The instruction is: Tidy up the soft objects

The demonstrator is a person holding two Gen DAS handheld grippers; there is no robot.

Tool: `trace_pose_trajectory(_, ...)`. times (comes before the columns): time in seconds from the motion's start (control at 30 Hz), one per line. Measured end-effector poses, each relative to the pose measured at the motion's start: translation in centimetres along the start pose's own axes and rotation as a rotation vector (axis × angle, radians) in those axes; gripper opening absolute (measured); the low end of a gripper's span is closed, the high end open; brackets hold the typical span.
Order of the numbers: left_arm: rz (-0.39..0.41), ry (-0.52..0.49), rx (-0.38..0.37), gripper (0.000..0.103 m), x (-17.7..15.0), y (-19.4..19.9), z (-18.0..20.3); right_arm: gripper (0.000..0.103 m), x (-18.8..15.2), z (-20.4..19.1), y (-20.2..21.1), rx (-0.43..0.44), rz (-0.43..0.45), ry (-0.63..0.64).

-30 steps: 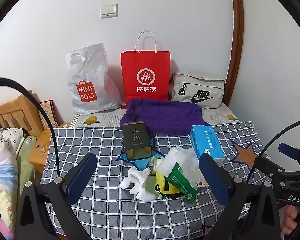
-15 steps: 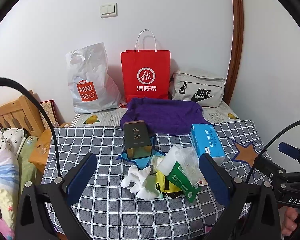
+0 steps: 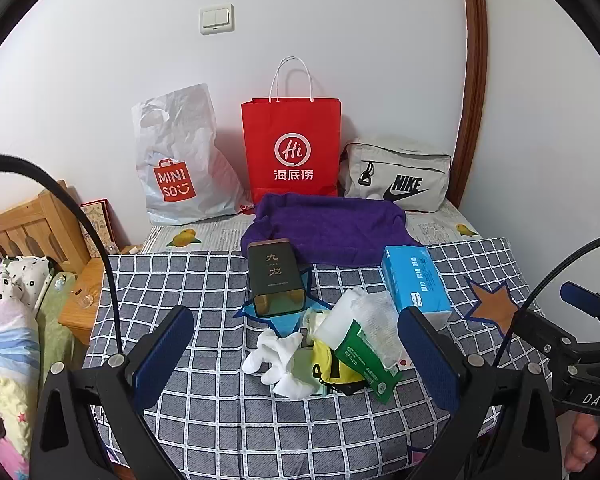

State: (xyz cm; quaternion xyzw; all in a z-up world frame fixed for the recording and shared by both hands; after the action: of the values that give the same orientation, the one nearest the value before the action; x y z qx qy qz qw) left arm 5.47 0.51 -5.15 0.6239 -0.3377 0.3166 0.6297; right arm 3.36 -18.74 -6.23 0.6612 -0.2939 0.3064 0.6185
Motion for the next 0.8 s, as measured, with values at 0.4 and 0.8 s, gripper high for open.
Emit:
trace_pose_trajectory(0.4,0.001,-0.001,0.004,0.103,-0.13,0.06,-0.01,0.103,-0.01,0.0,0.1,0.003,0.003,0.004)
trace_pose_trajectory(0.8,-0.004,0.002,0.002,0.103,-0.06,-0.08,-0.22,0.103,-0.01,-0.06,0.13,0.002,0.005,0.004)
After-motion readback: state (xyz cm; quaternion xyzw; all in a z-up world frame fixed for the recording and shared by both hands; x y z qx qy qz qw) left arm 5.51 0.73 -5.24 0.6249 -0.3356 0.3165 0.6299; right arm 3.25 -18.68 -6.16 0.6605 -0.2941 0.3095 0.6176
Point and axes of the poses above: each gripper's, at about its wrist camera, not at the fingertips, and y roughly against the way its jaws point, z to its right, x to its top, the point moved 9 cm from there along -y, roughly the way its jaws point, and after that the axes turned 3 degrees about z, right-handed, at the moved point
